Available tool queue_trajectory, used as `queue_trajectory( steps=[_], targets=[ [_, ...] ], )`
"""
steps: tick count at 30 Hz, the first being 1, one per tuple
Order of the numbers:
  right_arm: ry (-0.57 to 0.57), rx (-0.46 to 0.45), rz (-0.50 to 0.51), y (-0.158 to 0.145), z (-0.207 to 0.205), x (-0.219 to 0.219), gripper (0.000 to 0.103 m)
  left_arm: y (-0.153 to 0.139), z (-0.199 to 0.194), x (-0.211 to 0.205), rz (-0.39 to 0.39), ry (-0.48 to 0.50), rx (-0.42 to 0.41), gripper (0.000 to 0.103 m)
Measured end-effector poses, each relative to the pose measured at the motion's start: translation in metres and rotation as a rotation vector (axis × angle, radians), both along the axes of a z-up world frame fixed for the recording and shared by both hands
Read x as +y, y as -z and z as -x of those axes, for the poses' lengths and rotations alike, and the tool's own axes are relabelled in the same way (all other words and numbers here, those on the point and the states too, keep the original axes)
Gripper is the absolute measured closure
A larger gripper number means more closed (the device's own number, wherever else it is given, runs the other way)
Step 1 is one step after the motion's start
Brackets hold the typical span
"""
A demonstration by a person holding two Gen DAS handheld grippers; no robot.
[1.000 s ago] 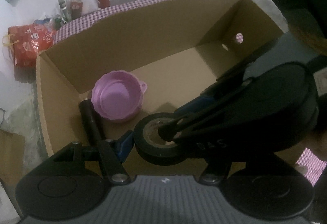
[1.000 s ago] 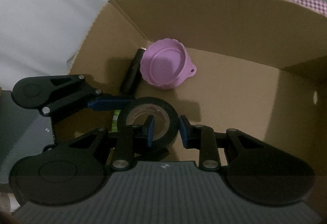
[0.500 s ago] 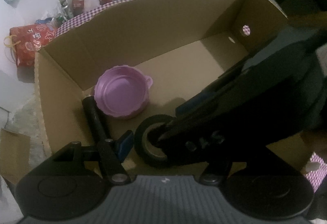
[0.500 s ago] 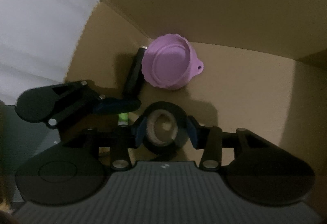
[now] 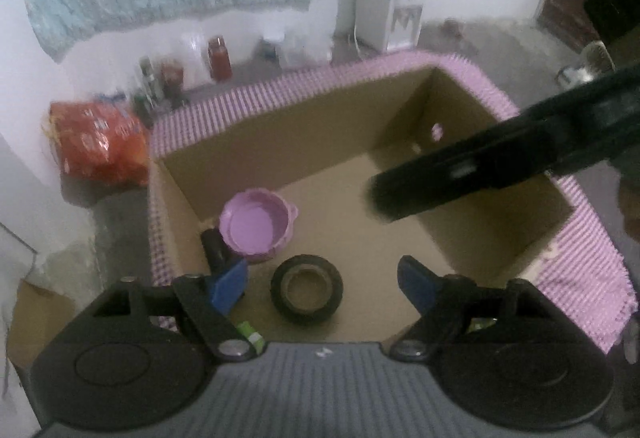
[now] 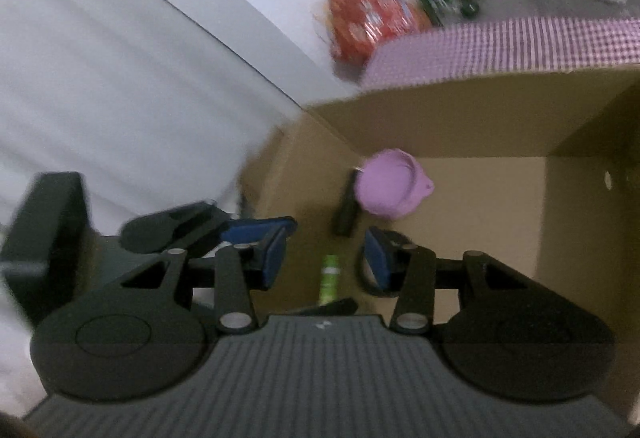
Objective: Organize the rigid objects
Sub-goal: 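Move the right gripper back and grasp the black cylinder on the cloth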
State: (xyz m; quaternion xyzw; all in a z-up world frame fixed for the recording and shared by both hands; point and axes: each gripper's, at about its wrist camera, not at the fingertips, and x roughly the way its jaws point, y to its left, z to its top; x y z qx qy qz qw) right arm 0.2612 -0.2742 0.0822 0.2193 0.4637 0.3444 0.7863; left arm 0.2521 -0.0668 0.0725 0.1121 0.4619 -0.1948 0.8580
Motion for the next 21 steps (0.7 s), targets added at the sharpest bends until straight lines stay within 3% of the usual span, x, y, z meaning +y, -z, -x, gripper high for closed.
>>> queue_trajectory(
  steps=[3,5,10,14,18,21],
  targets=[
    [0.023,-0.075,-0.087,-0.022,0.045,-0.03,0.058,-0.02,0.038,-0.001,-0.008,0.028,-0.117,0.009],
    [0.042,-0.122,-0.133,-0.035,0.079,-0.053,0.056,-0.029,0.065,-0.004,-0.006,0.057,-0.18,0.008],
    [0.101,-0.198,-0.194,-0.034,0.166,-0.102,0.05,-0.022,0.127,-0.013,0.096,0.077,-0.208,0.007],
    [0.191,-0.173,-0.156,0.01,0.222,-0.119,0.05,0.011,0.167,-0.028,0.167,0.088,-0.196,0.007],
    [0.278,-0.048,-0.139,0.076,0.246,-0.123,0.049,0.057,0.181,-0.051,0.222,0.105,-0.131,0.009],
    [0.32,0.031,-0.152,0.114,0.25,-0.125,0.05,0.089,0.178,-0.07,0.231,0.099,-0.068,0.017]
  ],
)
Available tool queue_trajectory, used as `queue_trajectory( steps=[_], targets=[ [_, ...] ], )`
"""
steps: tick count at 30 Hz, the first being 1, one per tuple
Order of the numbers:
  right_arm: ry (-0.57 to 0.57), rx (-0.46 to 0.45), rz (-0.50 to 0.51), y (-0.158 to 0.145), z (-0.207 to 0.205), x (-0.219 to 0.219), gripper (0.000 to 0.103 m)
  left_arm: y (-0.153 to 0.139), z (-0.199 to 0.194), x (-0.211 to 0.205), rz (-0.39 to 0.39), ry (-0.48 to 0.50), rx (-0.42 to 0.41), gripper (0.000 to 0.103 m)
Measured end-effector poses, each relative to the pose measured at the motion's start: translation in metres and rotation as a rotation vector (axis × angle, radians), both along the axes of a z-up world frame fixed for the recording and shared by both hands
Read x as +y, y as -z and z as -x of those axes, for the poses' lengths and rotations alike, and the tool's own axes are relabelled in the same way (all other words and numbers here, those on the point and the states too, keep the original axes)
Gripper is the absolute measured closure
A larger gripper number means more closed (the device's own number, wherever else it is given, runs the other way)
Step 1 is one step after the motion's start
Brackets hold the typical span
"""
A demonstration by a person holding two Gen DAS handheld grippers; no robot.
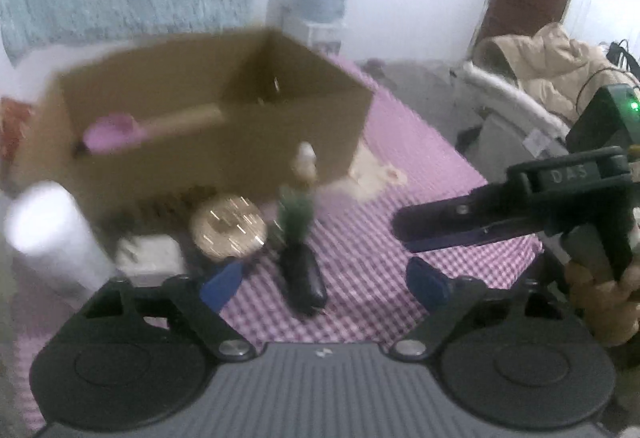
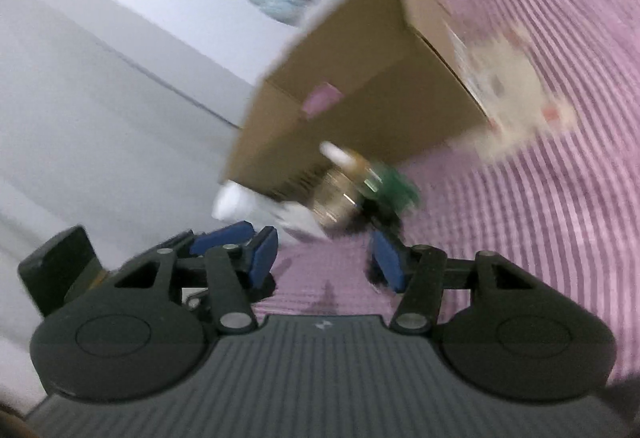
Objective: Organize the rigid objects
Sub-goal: 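Move the right gripper back and grasp the black cylinder on the cloth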
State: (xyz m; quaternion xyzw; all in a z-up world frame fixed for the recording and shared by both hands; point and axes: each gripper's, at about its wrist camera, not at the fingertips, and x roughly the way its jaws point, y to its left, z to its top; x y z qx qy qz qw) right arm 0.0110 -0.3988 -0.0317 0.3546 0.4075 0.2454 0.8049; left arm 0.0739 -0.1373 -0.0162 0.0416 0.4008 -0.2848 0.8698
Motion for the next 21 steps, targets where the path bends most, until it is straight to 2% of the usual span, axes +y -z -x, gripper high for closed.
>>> queue_trajectory(
  steps=[3,5,7,15,21],
  targets=[
    [0.015,0.022,0.012,0.02,-0.003,0.006,0.051,0.023,-0.008,-0.009,-0.027,-0.016,0.04,0.032],
    [0.013,0.028,0.02,0.026,-0.008,0.009,0.052,0.034,-0.014,-0.013,-0.035,-0.02,0.058,0.033],
    [0.004,0.03,0.017,0.033,-0.015,0.015,0.053,0.041,-0.016,-0.015,-0.038,-0.021,0.064,0.043],
    [-0.007,0.092,0.059,0.059,-0.045,0.035,0.067,0.058,-0.027,-0.018,-0.059,-0.028,0.079,0.055],
    [-0.041,0.086,0.066,0.063,-0.057,0.054,0.074,0.061,-0.03,-0.023,-0.07,-0.012,0.055,0.056]
  ],
)
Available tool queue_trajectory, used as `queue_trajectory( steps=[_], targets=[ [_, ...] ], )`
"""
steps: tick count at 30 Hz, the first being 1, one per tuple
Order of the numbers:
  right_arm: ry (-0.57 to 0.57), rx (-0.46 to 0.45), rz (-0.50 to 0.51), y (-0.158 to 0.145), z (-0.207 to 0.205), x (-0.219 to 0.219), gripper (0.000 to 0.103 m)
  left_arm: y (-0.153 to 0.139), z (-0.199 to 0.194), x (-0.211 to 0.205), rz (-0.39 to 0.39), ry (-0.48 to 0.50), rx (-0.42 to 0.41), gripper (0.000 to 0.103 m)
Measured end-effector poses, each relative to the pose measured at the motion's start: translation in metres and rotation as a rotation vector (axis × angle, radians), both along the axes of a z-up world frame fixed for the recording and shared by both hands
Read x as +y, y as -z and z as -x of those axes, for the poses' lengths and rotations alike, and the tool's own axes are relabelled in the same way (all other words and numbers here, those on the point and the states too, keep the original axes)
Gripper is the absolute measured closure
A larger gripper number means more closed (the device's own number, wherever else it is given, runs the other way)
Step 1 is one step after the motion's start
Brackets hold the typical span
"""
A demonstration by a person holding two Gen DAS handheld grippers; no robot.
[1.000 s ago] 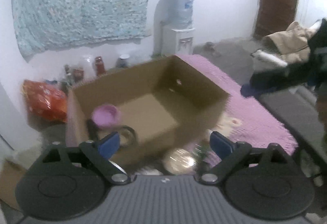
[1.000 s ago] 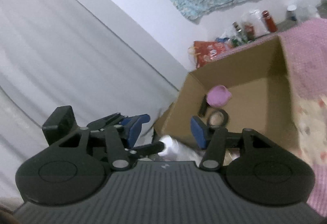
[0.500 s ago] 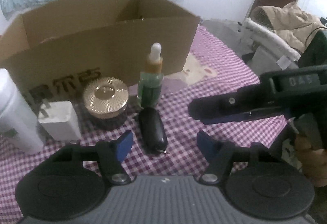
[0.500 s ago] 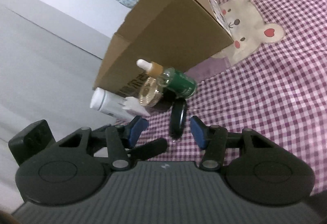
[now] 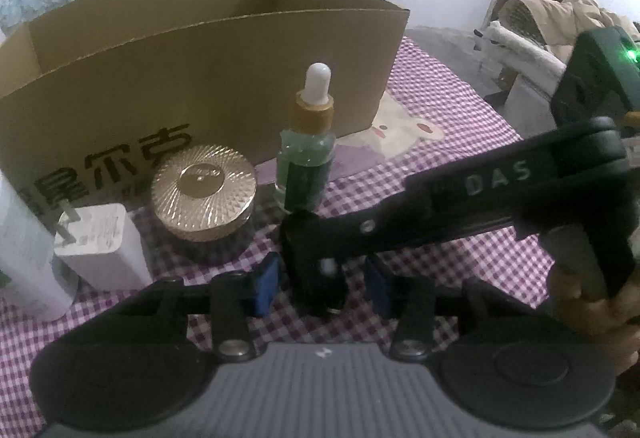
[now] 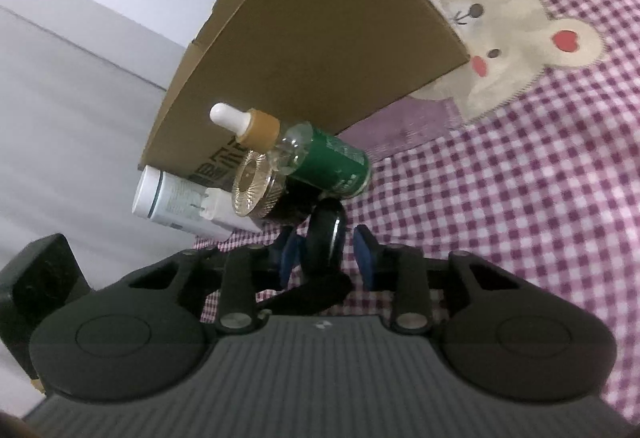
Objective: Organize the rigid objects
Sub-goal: 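Move the right gripper back and grasp the black cylinder on the cloth, then carry the black cylinder with the right gripper into the box, release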
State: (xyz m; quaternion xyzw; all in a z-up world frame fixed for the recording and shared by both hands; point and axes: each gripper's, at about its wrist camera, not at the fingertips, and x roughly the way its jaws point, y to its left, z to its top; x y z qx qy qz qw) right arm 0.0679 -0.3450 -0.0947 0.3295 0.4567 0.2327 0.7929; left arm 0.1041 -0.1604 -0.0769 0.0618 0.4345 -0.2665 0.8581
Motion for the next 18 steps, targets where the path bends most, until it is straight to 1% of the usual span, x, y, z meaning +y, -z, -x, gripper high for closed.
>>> queue_trajectory(
  steps=[5,8,10,11,14,18],
  targets=[
    [-0.017,0.003,-0.007,0.0,-0.005,0.01,0.075,0.002,0.003,-0.003,-0.015,0.013,-0.024,0.056],
    [-0.016,0.007,-0.014,0.001,-0.005,0.01,0.078,0.003,0.007,-0.003,-0.026,0.011,-0.045,0.058],
    [-0.012,0.004,-0.007,0.001,-0.005,0.01,0.082,0.004,0.011,-0.004,-0.048,0.009,-0.065,0.065],
    [-0.01,0.001,-0.005,0.001,-0.005,0.01,0.084,0.003,0.012,-0.005,-0.061,0.007,-0.075,0.067],
    [0.001,0.001,0.003,0.002,-0.005,0.014,0.087,0.003,0.014,-0.004,-0.056,0.001,-0.074,0.07],
    [0.009,-0.004,0.001,0.0,0.0,0.016,0.088,-0.001,0.02,-0.003,-0.044,-0.001,-0.072,0.073]
  ],
)
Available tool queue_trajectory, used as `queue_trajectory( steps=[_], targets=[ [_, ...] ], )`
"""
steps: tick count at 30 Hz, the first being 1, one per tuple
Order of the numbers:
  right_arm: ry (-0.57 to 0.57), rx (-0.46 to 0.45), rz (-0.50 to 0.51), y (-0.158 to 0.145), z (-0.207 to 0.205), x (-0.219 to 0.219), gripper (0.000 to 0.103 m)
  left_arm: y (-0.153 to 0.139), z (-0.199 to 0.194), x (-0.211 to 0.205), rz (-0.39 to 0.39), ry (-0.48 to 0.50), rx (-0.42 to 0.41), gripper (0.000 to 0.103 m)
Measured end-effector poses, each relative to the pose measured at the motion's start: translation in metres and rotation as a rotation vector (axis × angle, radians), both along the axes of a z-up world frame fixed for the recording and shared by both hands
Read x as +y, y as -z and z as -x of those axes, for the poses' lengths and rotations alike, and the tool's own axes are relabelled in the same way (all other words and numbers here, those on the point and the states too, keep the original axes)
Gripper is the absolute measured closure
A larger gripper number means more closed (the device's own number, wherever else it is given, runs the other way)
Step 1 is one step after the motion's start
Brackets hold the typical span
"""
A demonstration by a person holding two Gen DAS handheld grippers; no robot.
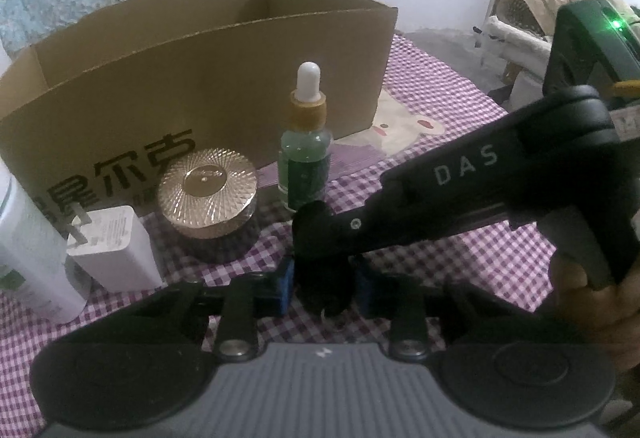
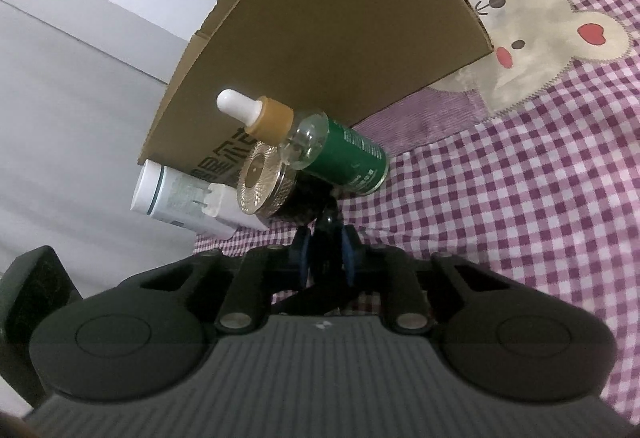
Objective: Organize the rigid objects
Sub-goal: 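Carry the black cylinder with the right gripper into the box, release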
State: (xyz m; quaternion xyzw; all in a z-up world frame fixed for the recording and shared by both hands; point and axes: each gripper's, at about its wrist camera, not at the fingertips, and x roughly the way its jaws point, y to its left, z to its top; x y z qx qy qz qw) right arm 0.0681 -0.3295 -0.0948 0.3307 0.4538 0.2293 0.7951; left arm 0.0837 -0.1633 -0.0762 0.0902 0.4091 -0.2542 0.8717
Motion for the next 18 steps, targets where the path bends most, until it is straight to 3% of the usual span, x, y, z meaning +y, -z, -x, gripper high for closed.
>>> queue_trajectory(
  steps=[9,18],
  targets=[
    [0.003,-0.084,0.02,-0.032,0.027,0.008,0.088,-0.029,0.034,0.004,0.011,0.012,-0.095,0.074],
    [-0.042,-0.279,0.046,-0.1,0.043,0.024,0.087,-0.091,0.052,0.014,-0.001,0.007,-0.264,0.074]
  ],
)
